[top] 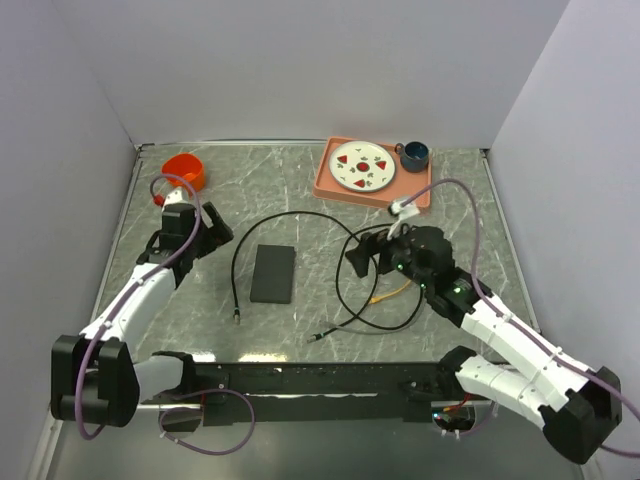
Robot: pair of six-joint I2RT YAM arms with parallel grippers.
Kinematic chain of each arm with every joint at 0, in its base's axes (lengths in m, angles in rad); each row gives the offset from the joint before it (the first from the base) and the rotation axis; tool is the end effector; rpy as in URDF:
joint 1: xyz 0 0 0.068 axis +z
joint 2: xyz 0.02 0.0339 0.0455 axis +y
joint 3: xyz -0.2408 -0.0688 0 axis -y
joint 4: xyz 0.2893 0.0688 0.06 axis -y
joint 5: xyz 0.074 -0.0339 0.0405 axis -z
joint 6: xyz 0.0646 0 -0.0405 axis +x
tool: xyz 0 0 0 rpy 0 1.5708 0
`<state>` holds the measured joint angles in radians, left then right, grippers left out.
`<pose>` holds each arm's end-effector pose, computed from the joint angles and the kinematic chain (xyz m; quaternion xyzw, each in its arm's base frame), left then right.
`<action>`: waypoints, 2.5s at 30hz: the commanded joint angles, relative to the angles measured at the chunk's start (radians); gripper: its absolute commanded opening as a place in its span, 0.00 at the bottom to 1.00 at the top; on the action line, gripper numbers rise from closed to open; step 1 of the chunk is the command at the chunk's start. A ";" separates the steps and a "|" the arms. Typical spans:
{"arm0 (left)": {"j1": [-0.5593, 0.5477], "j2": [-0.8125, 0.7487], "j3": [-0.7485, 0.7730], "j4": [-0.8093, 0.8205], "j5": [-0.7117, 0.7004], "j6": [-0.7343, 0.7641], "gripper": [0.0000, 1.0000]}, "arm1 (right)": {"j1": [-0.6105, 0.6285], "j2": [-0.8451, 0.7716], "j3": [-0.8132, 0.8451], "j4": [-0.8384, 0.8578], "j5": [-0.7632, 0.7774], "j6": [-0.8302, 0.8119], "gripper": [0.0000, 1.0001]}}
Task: Insert the plug into the switch port
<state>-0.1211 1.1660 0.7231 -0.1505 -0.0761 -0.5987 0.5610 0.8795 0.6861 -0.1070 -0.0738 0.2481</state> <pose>0.3252 -0.0346 0.1877 -0.2261 0.8530 -0.1338 0.4509 0.2465 0.1605 0.2613 -0.1470 0.7912 0.2607 0.5334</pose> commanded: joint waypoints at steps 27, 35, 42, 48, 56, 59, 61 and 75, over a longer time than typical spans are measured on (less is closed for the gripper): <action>-0.558 -0.150 -0.198 -0.592 -0.300 -0.724 0.73 | 0.290 0.242 0.138 0.043 0.037 -0.024 1.00; -0.558 -0.163 -0.220 -0.534 -0.341 -0.702 0.62 | 0.290 0.222 0.121 0.040 0.045 -0.030 1.00; -0.558 -0.046 -0.243 -0.440 -0.303 -0.652 0.41 | 0.292 0.217 0.131 0.029 0.057 -0.040 1.00; -0.560 -0.006 -0.231 -0.451 -0.307 -0.622 0.01 | 0.292 0.214 0.150 0.017 0.046 -0.059 1.00; -0.560 -0.114 -0.013 -0.570 -0.410 -0.526 0.01 | 0.292 0.210 0.176 0.024 -0.004 -0.111 1.00; -0.558 -0.132 0.113 -0.543 -0.384 -0.402 0.01 | 0.295 0.165 0.165 0.046 -0.040 -0.176 1.00; -0.558 -0.120 0.183 -0.490 -0.276 -0.315 0.01 | 0.313 0.115 0.142 0.073 -0.004 -0.210 1.00; -0.557 -0.006 0.153 -0.108 0.640 -0.168 0.01 | 0.350 -0.010 0.067 0.073 0.005 -0.352 1.00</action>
<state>-0.6777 1.1496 0.9024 -0.4160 0.2375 -0.8082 0.9009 0.9054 0.7799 -0.0589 -0.0532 -0.0532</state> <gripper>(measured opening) 0.060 0.997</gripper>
